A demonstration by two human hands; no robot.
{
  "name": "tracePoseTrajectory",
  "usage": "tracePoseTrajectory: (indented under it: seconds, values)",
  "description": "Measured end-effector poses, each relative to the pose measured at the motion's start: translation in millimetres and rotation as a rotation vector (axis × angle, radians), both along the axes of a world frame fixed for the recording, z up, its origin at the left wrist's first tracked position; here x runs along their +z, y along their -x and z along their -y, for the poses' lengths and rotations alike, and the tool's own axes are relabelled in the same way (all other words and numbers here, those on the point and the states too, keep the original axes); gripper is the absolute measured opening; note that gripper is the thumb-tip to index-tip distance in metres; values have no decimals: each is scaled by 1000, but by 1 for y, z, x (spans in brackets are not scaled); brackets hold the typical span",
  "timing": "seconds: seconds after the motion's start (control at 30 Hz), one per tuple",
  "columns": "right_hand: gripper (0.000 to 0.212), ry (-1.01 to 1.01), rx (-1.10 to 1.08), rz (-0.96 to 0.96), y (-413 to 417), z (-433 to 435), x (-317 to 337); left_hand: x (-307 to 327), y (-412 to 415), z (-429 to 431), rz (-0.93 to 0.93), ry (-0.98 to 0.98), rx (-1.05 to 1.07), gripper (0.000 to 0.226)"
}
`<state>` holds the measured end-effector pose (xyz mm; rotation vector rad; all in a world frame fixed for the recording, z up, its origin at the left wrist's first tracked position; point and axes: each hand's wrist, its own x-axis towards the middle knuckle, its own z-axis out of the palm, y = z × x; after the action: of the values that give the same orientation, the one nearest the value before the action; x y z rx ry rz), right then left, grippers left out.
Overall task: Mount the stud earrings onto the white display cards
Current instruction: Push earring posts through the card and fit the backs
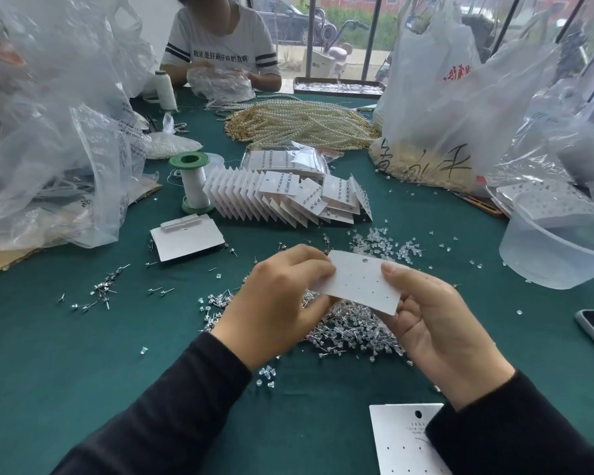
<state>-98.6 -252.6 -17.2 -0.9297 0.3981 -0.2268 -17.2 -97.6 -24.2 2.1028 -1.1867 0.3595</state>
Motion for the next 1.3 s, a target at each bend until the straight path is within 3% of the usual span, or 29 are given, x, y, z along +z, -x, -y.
tracePoseTrajectory:
  seconds: [0.1,0.2,0.33,0.4,0.5,0.57,0.73,0.97,1.13,1.2,1.3]
  values:
    - [31,-28,21,-23,0,0,0,0,0,0,94,-32,20,22]
    - [29,-63,59,-25,-1,-1,0,-2,-2,0,172,-24,51,28]
    - [41,17,47,83,-3,-2,-4,-2,-1,3,24,167,108,12]
    - [26,408,-51,211,-1,-4,-10,-4,1,5,-244,325,132,16]
    - [10,1305,-237,394,-1,-11,-20,-5,4,8,-563,444,108,10]
    - [12,1559,-275,425,-5,-18,-26,-5,7,10,-628,457,71,9]
    - [3,1606,-349,380,-9,-22,-28,-6,13,12,-686,474,-2,10]
    - [5,1612,-341,356,-8,-20,-28,-3,12,12,-1150,445,-77,15]
    - [1,1575,-213,379,-6,-9,-17,-4,9,11,-1194,467,-48,22]
    - [7,1542,-226,241,-4,14,-8,-6,5,10,-1180,453,20,22]
    - [15,1584,-113,-220,4,60,-1,-7,2,9,-1169,423,74,23]
